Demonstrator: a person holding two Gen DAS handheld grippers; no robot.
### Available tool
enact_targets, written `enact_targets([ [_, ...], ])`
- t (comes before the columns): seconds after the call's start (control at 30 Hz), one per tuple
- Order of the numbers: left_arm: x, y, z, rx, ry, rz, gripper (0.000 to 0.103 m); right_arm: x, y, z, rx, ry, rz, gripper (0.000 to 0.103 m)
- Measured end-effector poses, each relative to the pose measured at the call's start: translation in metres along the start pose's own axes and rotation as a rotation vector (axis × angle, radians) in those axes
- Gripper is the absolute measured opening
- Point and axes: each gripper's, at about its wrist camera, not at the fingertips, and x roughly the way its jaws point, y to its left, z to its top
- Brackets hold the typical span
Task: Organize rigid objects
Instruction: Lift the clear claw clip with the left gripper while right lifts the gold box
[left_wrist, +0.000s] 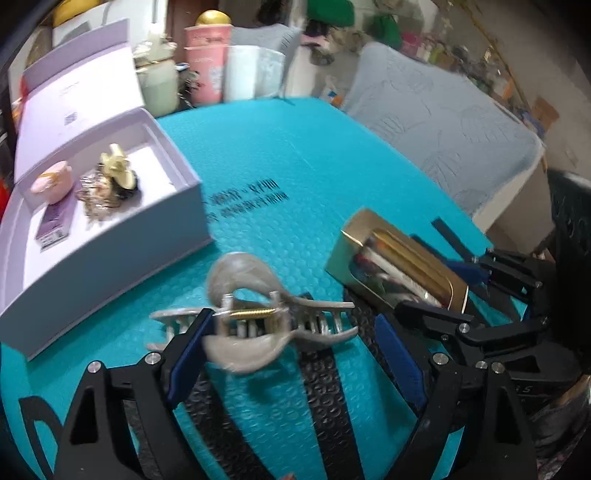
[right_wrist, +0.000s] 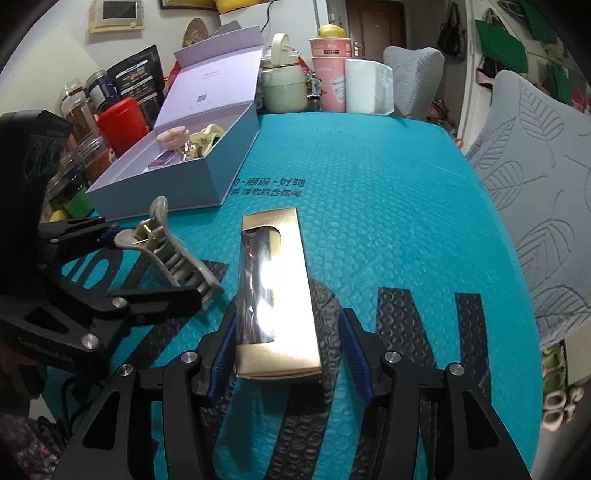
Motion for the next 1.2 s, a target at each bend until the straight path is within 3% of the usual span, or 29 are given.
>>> enact_targets([
  [0.17, -0.018, 0.013, 0.002, -0.019, -0.063, 0.069, 0.087, 0.004, -0.001, 0.003, 0.011, 0.002, 0.010, 0.053],
  [0.33, -0.019, 0.025, 0.007, 0.039, -0.072, 0.094, 0.087, 0.010, -0.001, 0.006, 0.017, 0.015, 0.027, 0.053],
  [0.8, 0.024, 0.028, 0.013, 0.111, 0.072, -0.099, 0.087, 0.016, -0.002, 0.006, 0.021, 0.042, 0.024, 0.053],
  [0.97, 0.026, 0.018, 0.010, 0.171, 0.096, -0.087, 0.087, 0.017, -0.002, 0.007, 0.019, 0.041, 0.021, 0.053],
  [1.2, 0.015, 0.015, -0.002, 0.174, 0.109, -0.095, 0.087, 0.019, 0.001, 0.009, 0.004, 0.042, 0.015, 0.053],
])
